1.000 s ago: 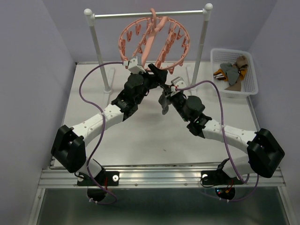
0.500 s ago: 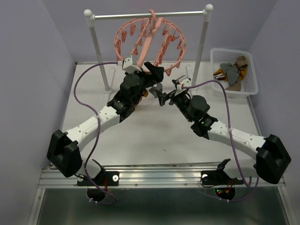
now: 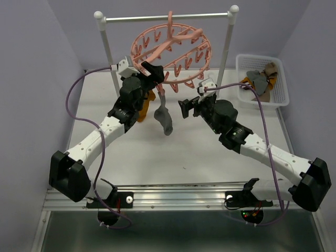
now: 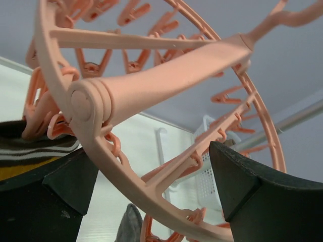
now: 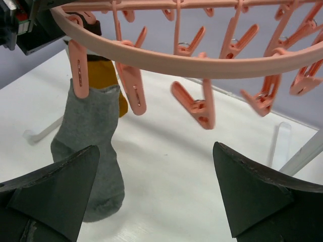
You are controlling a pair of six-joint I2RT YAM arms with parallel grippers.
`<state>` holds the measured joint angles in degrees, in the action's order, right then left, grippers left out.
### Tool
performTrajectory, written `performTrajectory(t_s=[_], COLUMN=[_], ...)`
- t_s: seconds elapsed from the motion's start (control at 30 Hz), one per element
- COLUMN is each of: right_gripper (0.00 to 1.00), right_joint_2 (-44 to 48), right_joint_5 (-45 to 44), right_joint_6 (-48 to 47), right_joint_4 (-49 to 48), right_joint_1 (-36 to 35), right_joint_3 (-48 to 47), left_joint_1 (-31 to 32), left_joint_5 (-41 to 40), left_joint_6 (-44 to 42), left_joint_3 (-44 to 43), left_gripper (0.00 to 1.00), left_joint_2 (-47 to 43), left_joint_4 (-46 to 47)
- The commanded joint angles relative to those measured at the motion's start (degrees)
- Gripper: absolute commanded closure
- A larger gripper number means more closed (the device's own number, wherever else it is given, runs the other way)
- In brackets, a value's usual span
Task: Clip the socks to the hanger
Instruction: Clamp the sock onto the hanger.
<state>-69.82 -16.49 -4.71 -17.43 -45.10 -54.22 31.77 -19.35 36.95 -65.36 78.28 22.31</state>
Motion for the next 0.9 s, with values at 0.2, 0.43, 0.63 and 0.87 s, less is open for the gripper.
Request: performTrajectory(t_s=[0.2, 0.43, 0.63, 0.87], right_gripper=[0.00, 0.00, 0.00, 0.07], right_joint_2=[1.71, -4.95, -10.60, -16.21], right_joint_5=[8.22, 11.29, 18.49, 23.60], right_joint_6=[-1.24, -18.80, -32.18, -40.99], right_joint_4=[21.98, 29.27, 34.66, 36.06], right_joint_1=[-0.51, -0.51, 0.10, 2.83], right_joint_3=[-16.34, -28.28, -33.32, -38.59], left_joint_1=[-6.71, -9.00, -10.23, -11.29], left_joint_5=[2.48, 3.97, 5.03, 6.43], left_joint_6=[-1.88, -3.73, -3.46, -3.90], left_joint_3=[-5.48, -6.44, -6.53, -7.32], left_gripper=[0.01, 0.01, 0.01, 0.01], left_joint_2=[1.43, 2.31, 3.02, 3.72], left_joint_4=[2.39, 2.92, 3.27, 3.45])
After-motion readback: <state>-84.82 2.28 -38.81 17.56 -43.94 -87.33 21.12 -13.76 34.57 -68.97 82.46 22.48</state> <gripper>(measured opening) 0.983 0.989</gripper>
